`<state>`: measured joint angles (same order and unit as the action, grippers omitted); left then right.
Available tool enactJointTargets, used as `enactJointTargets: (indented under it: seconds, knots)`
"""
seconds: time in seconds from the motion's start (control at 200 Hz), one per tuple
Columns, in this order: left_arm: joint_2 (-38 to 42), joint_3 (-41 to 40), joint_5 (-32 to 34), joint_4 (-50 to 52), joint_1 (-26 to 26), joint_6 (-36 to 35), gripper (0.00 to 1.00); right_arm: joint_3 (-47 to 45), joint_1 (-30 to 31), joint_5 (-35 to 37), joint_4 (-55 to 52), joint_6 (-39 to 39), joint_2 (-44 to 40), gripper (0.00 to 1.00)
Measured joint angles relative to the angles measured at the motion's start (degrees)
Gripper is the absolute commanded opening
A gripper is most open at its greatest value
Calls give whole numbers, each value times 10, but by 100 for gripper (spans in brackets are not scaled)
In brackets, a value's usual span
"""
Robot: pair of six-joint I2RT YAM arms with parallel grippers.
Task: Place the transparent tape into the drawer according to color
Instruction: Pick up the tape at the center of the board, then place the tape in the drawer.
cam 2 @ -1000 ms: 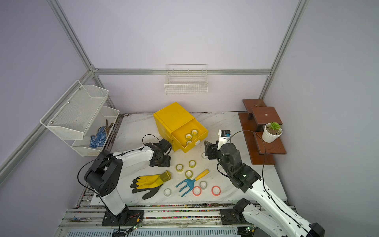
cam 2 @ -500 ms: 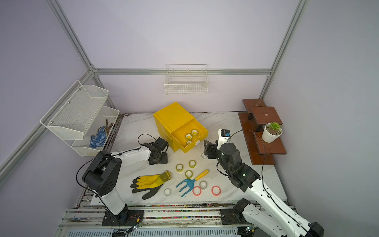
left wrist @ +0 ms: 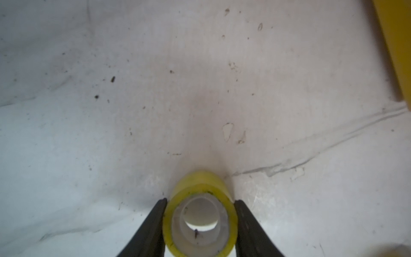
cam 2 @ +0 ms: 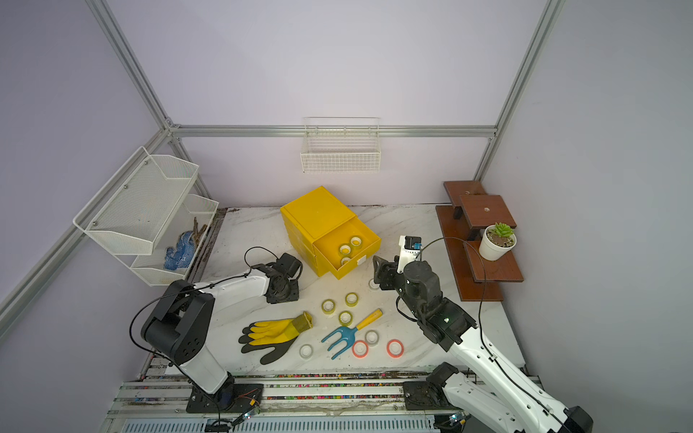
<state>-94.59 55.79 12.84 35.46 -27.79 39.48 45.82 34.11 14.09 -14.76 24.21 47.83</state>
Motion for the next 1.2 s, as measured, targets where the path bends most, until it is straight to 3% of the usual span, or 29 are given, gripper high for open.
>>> enactJointTargets:
  seconds: [0.32, 0.455, 0.6, 0.845, 1.2]
  knots:
    - [153, 22, 9, 87, -27, -12, 43, 0, -3, 0, 3, 2, 0, 71]
    - [212, 98, 20, 139, -42, -32, 43, -4, -3, 0, 8, 6, 0, 71]
    - [220, 217, 34, 178, -73, -60, 43, -12, -3, -1, 14, 12, 0, 71]
    - [102, 399, 7, 193, -137, -102, 43, -15, -3, 0, 14, 19, -3, 71]
    - [-128, 546, -68, 189, -161, -138, 44, -16, -4, 10, 8, 26, -16, 71]
